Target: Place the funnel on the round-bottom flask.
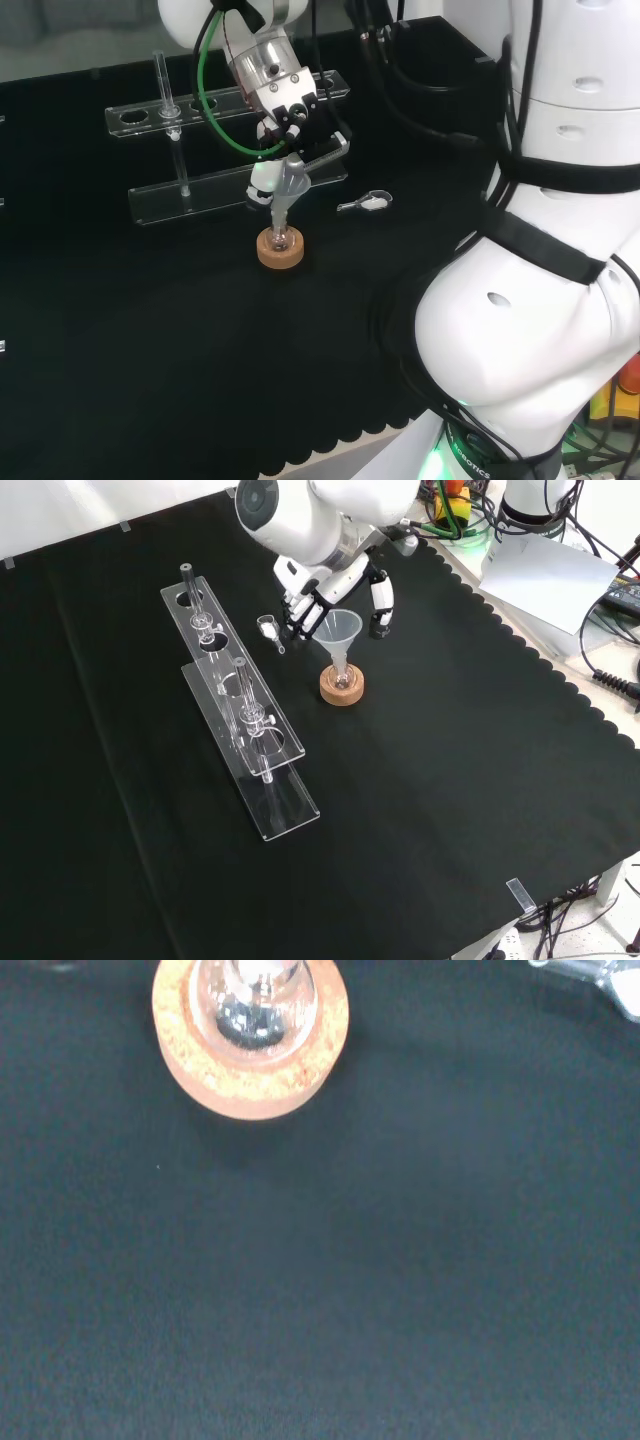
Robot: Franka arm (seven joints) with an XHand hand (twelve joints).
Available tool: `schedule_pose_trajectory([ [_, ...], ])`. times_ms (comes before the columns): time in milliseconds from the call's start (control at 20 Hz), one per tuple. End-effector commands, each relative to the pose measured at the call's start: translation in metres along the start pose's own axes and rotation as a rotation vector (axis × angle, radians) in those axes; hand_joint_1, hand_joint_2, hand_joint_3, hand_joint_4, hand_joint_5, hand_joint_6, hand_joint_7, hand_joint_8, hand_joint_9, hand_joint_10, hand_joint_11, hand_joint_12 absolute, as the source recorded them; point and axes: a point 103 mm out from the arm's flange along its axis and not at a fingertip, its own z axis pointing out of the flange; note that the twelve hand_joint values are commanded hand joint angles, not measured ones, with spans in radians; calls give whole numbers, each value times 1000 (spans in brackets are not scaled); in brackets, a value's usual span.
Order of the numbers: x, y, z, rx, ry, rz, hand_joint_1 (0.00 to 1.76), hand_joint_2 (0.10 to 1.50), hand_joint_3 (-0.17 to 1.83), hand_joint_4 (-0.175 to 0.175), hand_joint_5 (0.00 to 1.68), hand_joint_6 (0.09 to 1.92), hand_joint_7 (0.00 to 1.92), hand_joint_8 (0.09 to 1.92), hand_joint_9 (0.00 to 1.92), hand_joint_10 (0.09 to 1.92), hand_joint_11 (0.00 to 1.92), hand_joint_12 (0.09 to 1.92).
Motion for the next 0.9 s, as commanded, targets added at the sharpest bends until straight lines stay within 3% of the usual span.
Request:
schedule_pose_trajectory([
  [50, -8, -21, -11, -120, 13, 3, 538, 665, 410, -33, 150, 87, 0, 273, 59, 756, 137, 1498],
  [400, -21, -35, -25, -214, 21, 16, 516, 686, 366, -32, 129, 87, 3, 145, 0, 732, 55, 1524],
  [750, -61, -42, -23, -289, 73, 35, 554, 726, 326, -39, 205, 87, 6, 555, 205, 728, 182, 1486],
  [900, -84, -43, -18, -316, 98, 46, 579, 729, 328, -41, 234, 87, 54, 638, 268, 722, 211, 1480],
])
